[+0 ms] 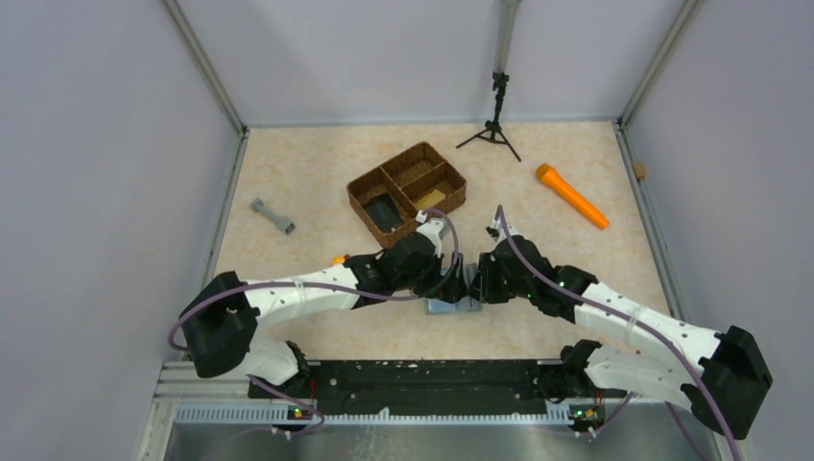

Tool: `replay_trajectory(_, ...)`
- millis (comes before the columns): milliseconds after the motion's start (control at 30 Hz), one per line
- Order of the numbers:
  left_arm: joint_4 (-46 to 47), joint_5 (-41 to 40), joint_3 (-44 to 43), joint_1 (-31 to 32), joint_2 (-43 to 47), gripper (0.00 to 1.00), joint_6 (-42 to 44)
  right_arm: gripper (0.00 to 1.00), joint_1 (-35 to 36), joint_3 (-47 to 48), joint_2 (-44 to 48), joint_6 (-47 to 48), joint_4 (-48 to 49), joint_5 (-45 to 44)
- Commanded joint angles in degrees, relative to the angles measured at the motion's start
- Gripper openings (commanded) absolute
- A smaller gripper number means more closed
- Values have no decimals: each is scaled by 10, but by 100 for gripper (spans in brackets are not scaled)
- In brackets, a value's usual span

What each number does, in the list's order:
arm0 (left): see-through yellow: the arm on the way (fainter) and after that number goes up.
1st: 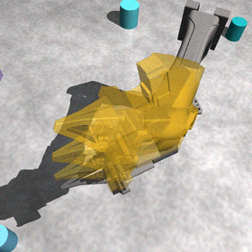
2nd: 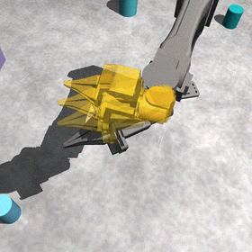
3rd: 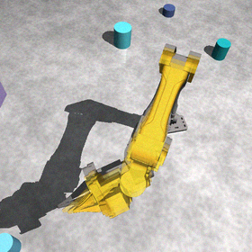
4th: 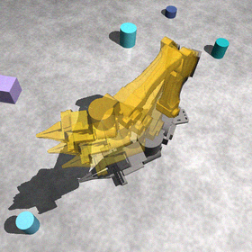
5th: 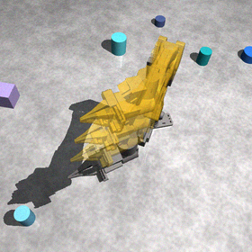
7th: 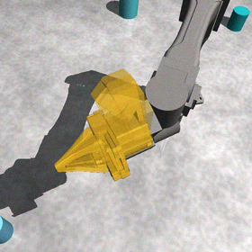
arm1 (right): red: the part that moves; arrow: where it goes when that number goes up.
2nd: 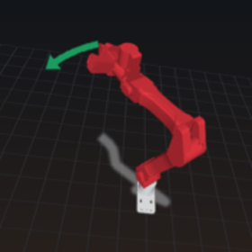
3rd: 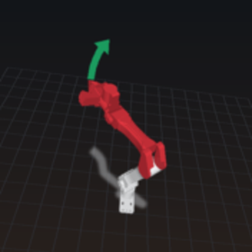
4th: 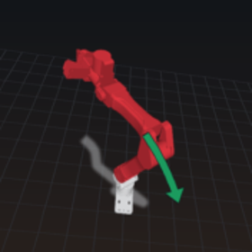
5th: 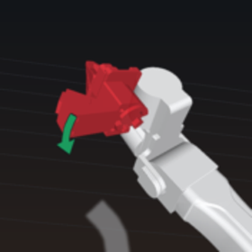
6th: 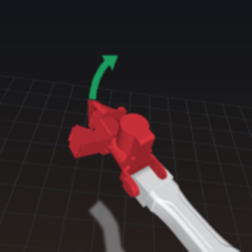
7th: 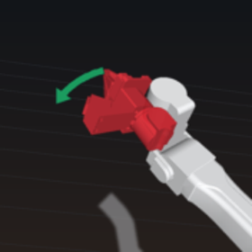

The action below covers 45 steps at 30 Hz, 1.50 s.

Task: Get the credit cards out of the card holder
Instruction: Open the card holder at the center of the board.

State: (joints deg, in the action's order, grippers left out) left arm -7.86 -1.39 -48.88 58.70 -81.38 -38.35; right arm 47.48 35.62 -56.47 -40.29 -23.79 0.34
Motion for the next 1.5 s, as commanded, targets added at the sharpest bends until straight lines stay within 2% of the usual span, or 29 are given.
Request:
replay_trajectory(0, 115, 59, 19, -11, 10, 99, -20, 17, 5, -2, 16, -5, 39, 20)
replay_trajectory(267, 126, 62, 27, -19, 15, 97, -25, 16, 5, -8, 25, -6, 47, 27)
replay_trajectory(333, 93, 55, 11, -20, -2, 89, -24, 16, 5, -8, 27, -8, 50, 31)
replay_trajectory(467, 56, 42, 11, -24, -3, 62, -19, 16, 5, -3, 37, -11, 30, 8)
replay_trajectory(500, 54, 40, 21, -27, 2, 58, -17, 16, 5, -1, 40, -12, 18, 0)
replay_trajectory(600, 31, 42, 32, -41, 11, 50, -14, 15, 5, -1, 56, -14, 8, -32)
replay_trajectory(700, 2, 22, 46, -51, 28, 49, -10, 14, 3, -3, 70, -18, 7, -42)
replay_trajectory(767, -3, 19, 64, -60, 49, 50, -12, 13, 0, -6, 75, -17, 11, -38)
replay_trajectory(833, 7, 28, 79, -65, 78, 55, -14, 13, -1, -9, 71, -14, 17, -35)
replay_trajectory(900, 29, 57, 91, -65, 106, 65, -15, 13, -1, -9, 61, -10, 20, -30)
replay_trajectory(1000, 81, 116, 99, -61, 133, 89, -15, 13, -1, -13, 49, -9, 39, -18)
replay_trajectory(1067, 110, 124, 92, -54, 131, 98, -18, 13, -1, -18, 45, -11, 55, -6)
replay_trajectory(1267, 95, 105, 26, -40, 75, 99, -21, 11, -1, -19, 31, -15, 72, 9)
replay_trajectory(1467, 99, 81, -3, -39, 32, 99, -43, 10, -1, -23, 31, -15, 77, 15)
